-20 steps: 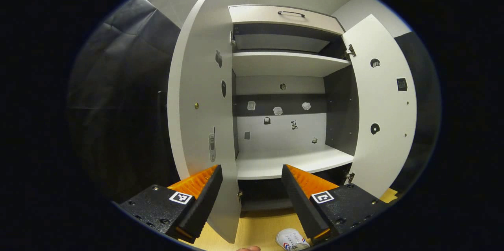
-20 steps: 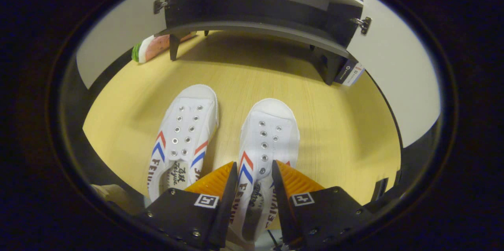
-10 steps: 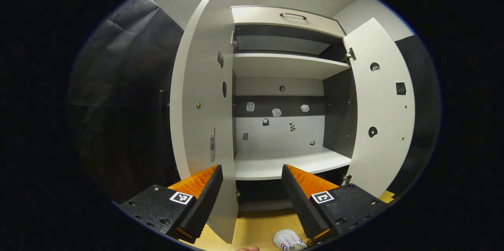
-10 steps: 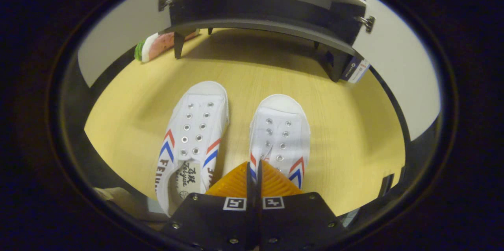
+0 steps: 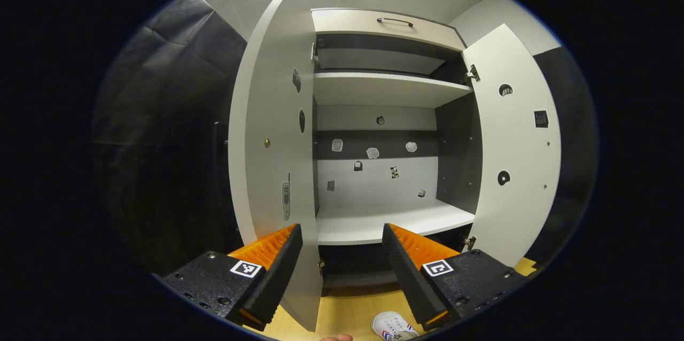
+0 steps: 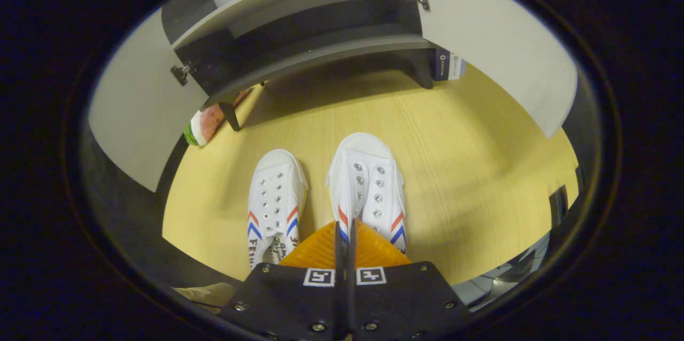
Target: Grab one shoe with the right hand and put it into the shoe cabinet, grab the other shoe with the left hand and put it into the shoe cabinet; then close the right door with the right hand and the left door with the left hand.
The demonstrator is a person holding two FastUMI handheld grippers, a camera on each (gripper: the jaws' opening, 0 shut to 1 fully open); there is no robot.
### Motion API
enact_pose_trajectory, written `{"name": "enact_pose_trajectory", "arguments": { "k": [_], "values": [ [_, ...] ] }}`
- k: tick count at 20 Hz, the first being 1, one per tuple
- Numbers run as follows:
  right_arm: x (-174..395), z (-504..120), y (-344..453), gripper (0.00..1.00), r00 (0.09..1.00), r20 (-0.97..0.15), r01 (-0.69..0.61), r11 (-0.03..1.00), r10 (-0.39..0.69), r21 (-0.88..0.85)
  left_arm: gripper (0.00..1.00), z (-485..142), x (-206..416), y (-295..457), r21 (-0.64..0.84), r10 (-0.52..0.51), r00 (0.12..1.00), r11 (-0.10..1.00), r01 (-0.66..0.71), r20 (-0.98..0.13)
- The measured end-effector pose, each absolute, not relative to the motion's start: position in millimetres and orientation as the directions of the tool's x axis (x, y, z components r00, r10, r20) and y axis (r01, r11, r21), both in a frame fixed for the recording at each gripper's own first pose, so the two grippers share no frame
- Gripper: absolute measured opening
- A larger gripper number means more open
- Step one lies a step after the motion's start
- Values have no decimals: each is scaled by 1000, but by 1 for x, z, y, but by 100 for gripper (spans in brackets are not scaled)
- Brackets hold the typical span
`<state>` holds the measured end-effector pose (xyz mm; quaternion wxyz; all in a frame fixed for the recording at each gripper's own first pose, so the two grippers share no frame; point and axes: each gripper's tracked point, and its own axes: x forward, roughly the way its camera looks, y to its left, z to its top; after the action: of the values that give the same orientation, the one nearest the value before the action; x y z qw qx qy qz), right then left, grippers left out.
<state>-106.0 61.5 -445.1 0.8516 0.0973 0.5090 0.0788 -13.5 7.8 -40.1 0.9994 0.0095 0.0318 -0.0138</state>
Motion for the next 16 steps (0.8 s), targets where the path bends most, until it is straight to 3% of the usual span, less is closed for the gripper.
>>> {"name": "enact_pose_trajectory", "arguments": {
  "k": [6, 16],
  "values": [
    [-74, -359, 79, 0, 586, -754, -22, 936, 297, 351, 94, -42, -13, 8, 44, -27, 998, 999, 30, -59],
    [89, -163, 108, 0, 839, -458, -177, 943, 294, 281, 94, -42, -14, 7, 49, -33, 998, 998, 36, -47]
  ]
}}
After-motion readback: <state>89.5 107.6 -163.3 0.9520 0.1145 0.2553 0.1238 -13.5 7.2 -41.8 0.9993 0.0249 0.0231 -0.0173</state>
